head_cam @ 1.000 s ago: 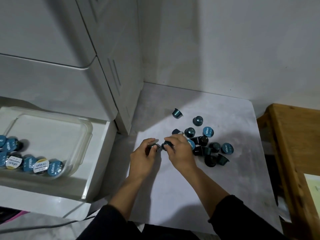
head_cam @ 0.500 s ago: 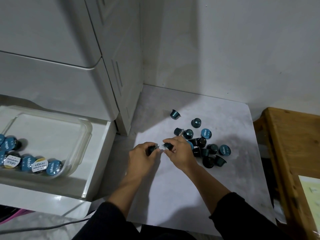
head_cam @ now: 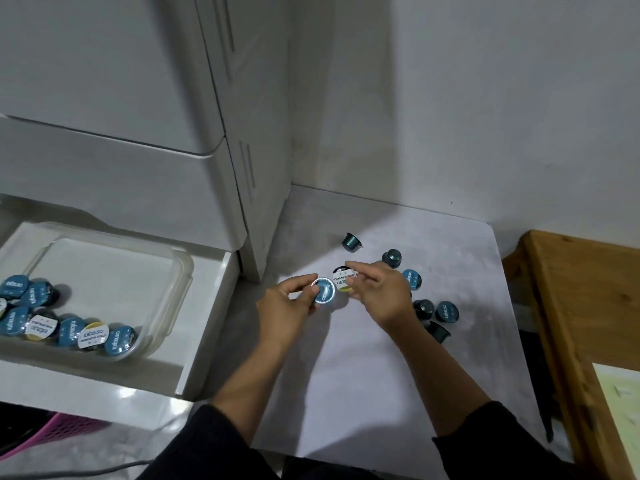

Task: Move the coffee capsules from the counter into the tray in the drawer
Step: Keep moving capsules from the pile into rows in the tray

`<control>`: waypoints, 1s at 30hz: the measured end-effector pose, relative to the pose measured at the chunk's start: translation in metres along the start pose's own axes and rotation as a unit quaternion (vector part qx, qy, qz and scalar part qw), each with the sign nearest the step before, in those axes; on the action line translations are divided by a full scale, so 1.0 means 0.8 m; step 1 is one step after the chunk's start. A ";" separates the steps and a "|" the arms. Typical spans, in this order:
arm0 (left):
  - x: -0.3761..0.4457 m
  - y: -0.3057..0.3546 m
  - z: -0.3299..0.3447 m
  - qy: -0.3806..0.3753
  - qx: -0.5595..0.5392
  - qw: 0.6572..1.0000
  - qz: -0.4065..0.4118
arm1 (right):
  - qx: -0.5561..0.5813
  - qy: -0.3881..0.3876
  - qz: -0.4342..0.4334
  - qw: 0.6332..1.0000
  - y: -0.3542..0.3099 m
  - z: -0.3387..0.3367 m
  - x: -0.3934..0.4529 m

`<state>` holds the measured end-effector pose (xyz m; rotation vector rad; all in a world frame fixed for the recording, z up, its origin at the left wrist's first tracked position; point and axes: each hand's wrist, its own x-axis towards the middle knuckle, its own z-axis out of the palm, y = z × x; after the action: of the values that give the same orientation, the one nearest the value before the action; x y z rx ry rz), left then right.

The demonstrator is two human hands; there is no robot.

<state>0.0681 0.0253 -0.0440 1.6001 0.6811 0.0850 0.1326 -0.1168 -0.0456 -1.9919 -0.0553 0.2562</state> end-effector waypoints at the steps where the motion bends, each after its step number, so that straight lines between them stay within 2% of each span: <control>1: -0.002 0.009 -0.001 -0.009 -0.016 1.000 0.011 | 0.024 0.005 0.009 1.000 -0.012 -0.008 -0.002; 9: -0.021 0.091 -0.043 -0.090 -0.077 0.988 0.098 | 0.100 0.005 -0.053 0.994 -0.102 -0.050 -0.027; 14: -0.034 0.133 -0.112 -0.122 -0.055 0.978 0.162 | 0.120 -0.029 -0.103 0.987 -0.147 -0.036 -0.047; 21: -0.015 0.146 -0.271 -0.186 0.101 0.950 0.229 | 0.092 -0.147 -0.136 0.975 -0.200 0.051 -0.075; 26: 0.042 0.124 -0.384 -0.230 0.223 0.924 0.207 | 0.037 -0.226 -0.104 0.968 -0.229 0.163 -0.079; 30: 0.102 0.095 -0.449 -0.264 0.338 0.883 0.189 | -0.044 -0.262 -0.071 0.961 -0.236 0.258 -0.059</control>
<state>0.0058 0.3812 0.0593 2.2844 -0.0662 -0.3339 0.0586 0.1398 0.0492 -1.9460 -0.5541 0.6907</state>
